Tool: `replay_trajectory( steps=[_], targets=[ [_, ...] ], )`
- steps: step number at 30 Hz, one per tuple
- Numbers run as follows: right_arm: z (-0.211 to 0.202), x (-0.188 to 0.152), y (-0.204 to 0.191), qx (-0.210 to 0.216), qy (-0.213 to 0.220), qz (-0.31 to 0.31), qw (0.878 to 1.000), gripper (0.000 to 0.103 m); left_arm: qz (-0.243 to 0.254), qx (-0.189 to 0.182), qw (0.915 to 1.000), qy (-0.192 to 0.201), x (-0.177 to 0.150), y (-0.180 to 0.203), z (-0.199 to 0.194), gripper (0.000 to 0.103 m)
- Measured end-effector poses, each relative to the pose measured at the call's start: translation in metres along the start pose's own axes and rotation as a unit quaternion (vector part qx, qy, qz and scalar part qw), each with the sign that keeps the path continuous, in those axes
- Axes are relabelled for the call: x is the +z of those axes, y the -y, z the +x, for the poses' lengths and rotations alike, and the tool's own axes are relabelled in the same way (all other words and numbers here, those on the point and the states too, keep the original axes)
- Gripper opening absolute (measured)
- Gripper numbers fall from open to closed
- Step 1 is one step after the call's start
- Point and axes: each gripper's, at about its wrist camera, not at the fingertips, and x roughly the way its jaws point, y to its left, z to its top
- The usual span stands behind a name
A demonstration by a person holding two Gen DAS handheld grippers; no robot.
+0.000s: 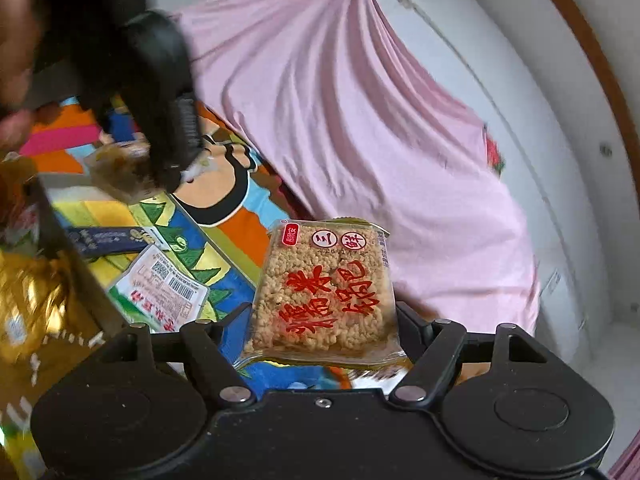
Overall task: Organize snacks
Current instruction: 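Place the nut bar and rice-cake bar into the tray and open both tools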
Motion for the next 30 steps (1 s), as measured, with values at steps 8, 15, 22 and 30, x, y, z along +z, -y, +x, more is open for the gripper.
replay_trajectory(
  steps=[8,15,22,30],
  targets=[
    [0.046,0.006,0.005,0.033,-0.059,0.11,0.992,0.076,-0.066,0.03,0.9969,-0.032,-0.004,-0.035,0.045,0.042],
    [0.072,0.003,-0.006,0.069,-0.1,0.153,0.981,0.075,-0.063,0.048,0.9953,-0.054,-0.01,-0.039,0.056,0.042],
    [0.082,-0.001,-0.017,0.107,-0.134,0.148,0.974,0.04,-0.04,0.052,0.9947,-0.079,-0.018,-0.03,0.067,0.042],
    [0.078,-0.003,-0.012,0.101,-0.131,0.163,0.973,0.067,-0.031,0.052,0.9931,-0.1,-0.022,-0.03,0.072,0.043]
  ],
)
